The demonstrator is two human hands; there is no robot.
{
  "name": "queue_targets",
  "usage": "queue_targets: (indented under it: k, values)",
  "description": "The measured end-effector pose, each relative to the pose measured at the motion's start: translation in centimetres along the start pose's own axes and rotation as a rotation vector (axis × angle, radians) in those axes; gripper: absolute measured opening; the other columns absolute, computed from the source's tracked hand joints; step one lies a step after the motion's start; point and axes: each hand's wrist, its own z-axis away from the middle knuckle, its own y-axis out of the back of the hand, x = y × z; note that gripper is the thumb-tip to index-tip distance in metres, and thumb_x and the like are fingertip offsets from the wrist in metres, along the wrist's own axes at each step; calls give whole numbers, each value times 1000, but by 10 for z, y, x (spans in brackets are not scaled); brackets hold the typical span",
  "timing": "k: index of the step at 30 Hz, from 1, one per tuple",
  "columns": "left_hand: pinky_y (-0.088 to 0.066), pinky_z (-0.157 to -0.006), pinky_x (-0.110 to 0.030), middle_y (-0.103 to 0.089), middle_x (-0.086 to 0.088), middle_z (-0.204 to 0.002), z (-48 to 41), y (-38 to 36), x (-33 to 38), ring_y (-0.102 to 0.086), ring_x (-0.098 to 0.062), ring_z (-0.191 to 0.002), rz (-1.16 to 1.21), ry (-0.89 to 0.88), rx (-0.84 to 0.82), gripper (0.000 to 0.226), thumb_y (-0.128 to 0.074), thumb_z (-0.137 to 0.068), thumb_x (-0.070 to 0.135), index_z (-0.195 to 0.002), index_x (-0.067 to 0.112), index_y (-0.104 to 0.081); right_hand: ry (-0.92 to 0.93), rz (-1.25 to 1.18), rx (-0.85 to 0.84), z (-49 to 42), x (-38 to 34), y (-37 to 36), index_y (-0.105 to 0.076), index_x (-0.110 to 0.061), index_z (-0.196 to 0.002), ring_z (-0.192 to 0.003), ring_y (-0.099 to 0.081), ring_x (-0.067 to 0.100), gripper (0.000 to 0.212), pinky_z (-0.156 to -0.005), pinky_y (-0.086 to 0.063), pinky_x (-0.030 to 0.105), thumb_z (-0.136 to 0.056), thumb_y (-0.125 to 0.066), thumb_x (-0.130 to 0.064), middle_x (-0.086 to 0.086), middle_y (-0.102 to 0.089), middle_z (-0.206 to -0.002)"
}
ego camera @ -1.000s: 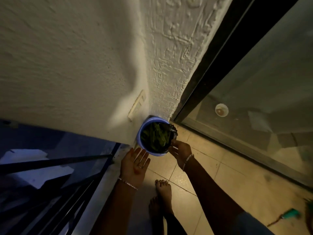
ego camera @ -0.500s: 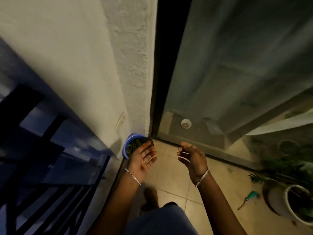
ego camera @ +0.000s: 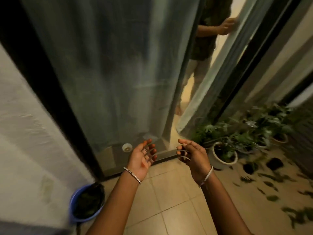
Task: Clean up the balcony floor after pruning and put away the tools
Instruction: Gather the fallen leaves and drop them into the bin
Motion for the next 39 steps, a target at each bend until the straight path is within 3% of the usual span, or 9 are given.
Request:
queue_targets:
  k: [9, 16, 24, 28, 39]
  values:
    - [-47, -67, -30, -65, -1, -82, 6, -166, -106, -58, -15, -72, -176, 194, -304, 17, -54, -95, 23, -96, 15, -68, 134, -99, 339, 29, -59, 176, -70, -7, -103, -63, -64, 13, 23, -56, -49, 24, -99, -47, -6, 5, -69, -75]
    - [-47, -73, -31, -64, -3, -86, 33, -266, -222, -56, -17, -76, -295, 311, -421, 22, -48, -99, 23, -98, 14, -68, 215, -204, 544, 57, -88, 331, -69, -8, -104, -65, -63, 16, 23, -56, -51, 23, -99, -46, -6, 3, -69, -75]
    - [-47, -77, -32, -64, -3, -86, 33, -348, -344, -58, -17, -77, -407, 443, -488, 24, -46, -100, 25, -101, 14, -67, 238, -292, 740, 93, -83, 475, -68, -8, -103, -66, -62, 16, 22, -58, -49, 26, -99, -47, -5, 6, -67, -76]
    - [-47, -70, -30, -65, -3, -84, 32, -370, -383, -58, -15, -74, -467, 499, -507, 20, -51, -97, 23, -104, 13, -67, 214, -353, 828, 101, -73, 524, -69, -8, -102, -67, -62, 15, 21, -63, -48, 28, -99, -48, -7, 6, -67, -77]
    - [-47, -72, -32, -64, -5, -90, -45, -474, -482, -57, -17, -76, -615, 647, -523, 22, -49, -98, 23, -100, 12, -68, 130, -493, 1055, 48, -59, 638, -69, -7, -102, -65, -62, 15, 20, -63, -50, 28, -98, -50, -8, 6, -69, -77]
